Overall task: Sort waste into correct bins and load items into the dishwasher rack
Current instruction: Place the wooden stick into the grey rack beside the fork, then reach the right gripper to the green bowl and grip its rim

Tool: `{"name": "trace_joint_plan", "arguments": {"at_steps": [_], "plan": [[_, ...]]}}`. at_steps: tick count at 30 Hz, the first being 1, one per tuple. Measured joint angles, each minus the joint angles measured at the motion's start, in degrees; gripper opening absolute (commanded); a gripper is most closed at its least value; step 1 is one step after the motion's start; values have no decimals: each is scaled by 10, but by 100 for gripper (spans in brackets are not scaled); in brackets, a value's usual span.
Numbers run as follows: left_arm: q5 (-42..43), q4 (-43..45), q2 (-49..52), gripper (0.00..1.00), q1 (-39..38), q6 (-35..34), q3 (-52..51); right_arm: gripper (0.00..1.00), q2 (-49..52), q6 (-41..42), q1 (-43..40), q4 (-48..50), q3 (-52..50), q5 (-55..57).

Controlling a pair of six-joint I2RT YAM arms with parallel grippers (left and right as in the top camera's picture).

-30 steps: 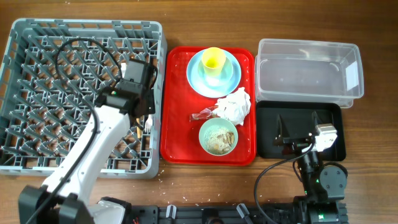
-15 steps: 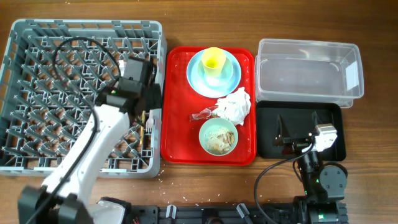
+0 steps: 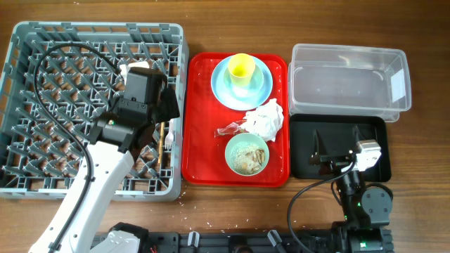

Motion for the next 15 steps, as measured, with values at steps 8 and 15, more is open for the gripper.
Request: {"name": "trace_joint_plan", "arguments": {"at_steps": [8,15], "plan": [[0,0,0,100,0,0,0,100,0,2,0,0,0,0],[0,0,0,100,0,0,0,100,2,237,-1,53,0,-47]]}}
